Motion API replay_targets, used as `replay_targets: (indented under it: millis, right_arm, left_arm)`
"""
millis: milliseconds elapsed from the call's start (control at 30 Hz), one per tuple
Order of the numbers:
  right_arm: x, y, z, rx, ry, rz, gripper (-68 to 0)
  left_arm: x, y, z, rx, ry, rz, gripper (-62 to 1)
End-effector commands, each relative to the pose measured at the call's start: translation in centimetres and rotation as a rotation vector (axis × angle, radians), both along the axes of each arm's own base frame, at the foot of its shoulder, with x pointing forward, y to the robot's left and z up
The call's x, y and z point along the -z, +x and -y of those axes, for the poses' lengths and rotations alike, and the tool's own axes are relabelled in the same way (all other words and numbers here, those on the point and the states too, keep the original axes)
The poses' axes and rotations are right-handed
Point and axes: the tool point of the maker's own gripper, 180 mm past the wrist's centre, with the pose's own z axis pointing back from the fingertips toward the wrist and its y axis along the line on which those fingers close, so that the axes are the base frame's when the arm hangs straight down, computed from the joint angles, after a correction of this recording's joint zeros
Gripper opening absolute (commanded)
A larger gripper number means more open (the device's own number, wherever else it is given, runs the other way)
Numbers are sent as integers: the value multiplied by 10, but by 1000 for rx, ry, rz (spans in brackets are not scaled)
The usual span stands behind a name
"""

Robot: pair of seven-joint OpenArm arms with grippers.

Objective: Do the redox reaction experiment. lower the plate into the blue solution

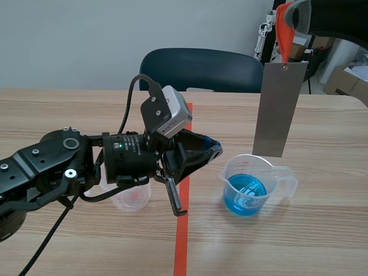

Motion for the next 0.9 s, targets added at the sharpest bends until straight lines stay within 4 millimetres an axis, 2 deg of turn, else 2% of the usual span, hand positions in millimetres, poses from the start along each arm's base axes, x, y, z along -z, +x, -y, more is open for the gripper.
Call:
replay_targets:
  millis: [0, 867]
  right_arm:
    - [-10, 2, 0, 1, 22, 23, -673]
    - [-5, 2, -3, -2, 17, 31, -673]
  left_arm:
    - [-9, 2, 2, -5, -34, 13, -582]
    - [-13, 1, 3, -2, -51, 18, -582]
